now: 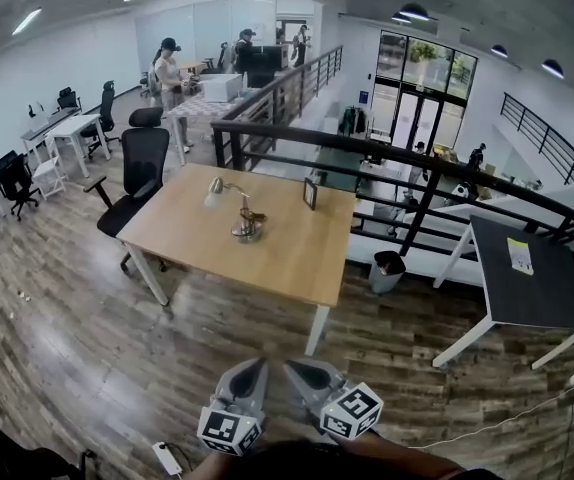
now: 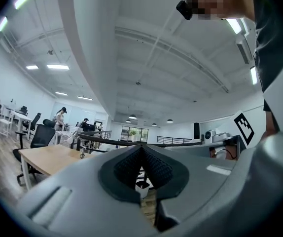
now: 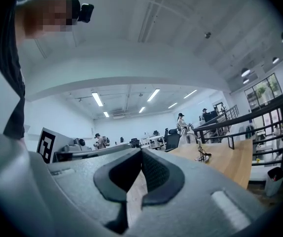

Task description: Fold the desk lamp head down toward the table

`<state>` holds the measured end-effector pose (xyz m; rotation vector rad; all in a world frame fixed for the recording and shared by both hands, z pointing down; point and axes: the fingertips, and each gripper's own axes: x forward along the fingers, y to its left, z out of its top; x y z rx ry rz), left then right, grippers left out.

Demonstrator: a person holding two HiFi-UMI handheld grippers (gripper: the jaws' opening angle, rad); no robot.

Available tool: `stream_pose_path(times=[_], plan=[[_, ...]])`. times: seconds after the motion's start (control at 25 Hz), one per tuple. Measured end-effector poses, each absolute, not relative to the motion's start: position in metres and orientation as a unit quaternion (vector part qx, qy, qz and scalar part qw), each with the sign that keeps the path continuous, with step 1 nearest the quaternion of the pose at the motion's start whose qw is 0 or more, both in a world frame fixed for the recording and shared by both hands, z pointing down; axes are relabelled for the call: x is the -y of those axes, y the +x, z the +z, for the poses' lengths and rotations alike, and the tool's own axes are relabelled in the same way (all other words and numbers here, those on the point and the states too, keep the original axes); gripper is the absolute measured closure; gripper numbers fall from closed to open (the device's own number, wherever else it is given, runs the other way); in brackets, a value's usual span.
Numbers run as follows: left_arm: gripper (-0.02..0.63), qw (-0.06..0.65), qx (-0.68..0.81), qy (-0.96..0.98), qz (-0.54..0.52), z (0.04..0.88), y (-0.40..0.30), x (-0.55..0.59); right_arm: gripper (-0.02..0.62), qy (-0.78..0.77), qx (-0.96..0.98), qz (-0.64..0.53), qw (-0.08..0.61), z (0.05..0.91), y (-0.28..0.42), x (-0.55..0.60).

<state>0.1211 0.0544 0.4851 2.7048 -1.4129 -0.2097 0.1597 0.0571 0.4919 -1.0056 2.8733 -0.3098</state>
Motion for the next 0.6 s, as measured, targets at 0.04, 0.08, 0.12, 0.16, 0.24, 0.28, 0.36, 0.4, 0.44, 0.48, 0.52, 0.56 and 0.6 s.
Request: stream_pose_path(times=[0.04, 0.08, 0.12, 0.16, 0.24, 0.28, 0.36, 0.4, 0.44, 0.48, 0.52, 0.56, 0.6], plan=[[0.604, 0.044, 0.465, 0.882, -0.065, 0.488, 0.124, -0.048, 0.592, -0.324, -0.939, -0.107, 0.041, 0.494, 0.162, -0.049], [0.604, 0.048, 0.468, 0.880, -0.062, 0.491, 0.125, -0.041, 0.592, -0.320, -0.939, -0.115, 0.042, 0.497, 0.163, -0.041], [0.604, 0.049, 0.471, 0.879, -0.060, 0.491, 0.125, -0.035, 0.592, -0.314, -0.940, -0.122, 0.043, 0.499, 0.162, -0.036], [0.604, 0.045, 0.475, 0.877, -0.058, 0.490, 0.125, -0.030, 0.592, -0.309, -0.942, -0.125, 0.042, 0.500, 0.161, -0.032], [0.604, 0.028, 0.482, 0.874, -0.053, 0.487, 0.122, -0.019, 0.592, -0.300, -0.945, -0.123, 0.039, 0.503, 0.157, -0.023], [0.604, 0.027, 0.481, 0.875, -0.050, 0.487, 0.122, -0.012, 0.592, -0.297, -0.946, -0.125, 0.038, 0.505, 0.155, -0.016], [0.604, 0.038, 0.477, 0.877, -0.047, 0.492, 0.123, 0.006, 0.592, -0.296, -0.945, -0.135, 0.038, 0.508, 0.152, 0.002], [0.604, 0.043, 0.475, 0.878, -0.047, 0.495, 0.121, 0.015, 0.592, -0.297, -0.944, -0.138, 0.037, 0.509, 0.150, 0.011], [0.604, 0.046, 0.474, 0.878, -0.048, 0.496, 0.118, 0.025, 0.592, -0.299, -0.943, -0.140, 0.036, 0.510, 0.148, 0.020], [0.604, 0.048, 0.473, 0.878, -0.050, 0.495, 0.113, 0.035, 0.592, -0.302, -0.942, -0.141, 0.035, 0.511, 0.145, 0.029], [0.604, 0.049, 0.472, 0.879, -0.052, 0.494, 0.108, 0.046, 0.592, -0.306, -0.941, -0.141, 0.033, 0.512, 0.141, 0.038], [0.604, 0.049, 0.470, 0.880, -0.053, 0.496, 0.102, 0.057, 0.592, -0.310, -0.940, -0.140, 0.032, 0.513, 0.137, 0.048], [0.604, 0.049, 0.467, 0.881, -0.054, 0.498, 0.096, 0.067, 0.592, -0.316, -0.938, -0.139, 0.032, 0.514, 0.132, 0.059]])
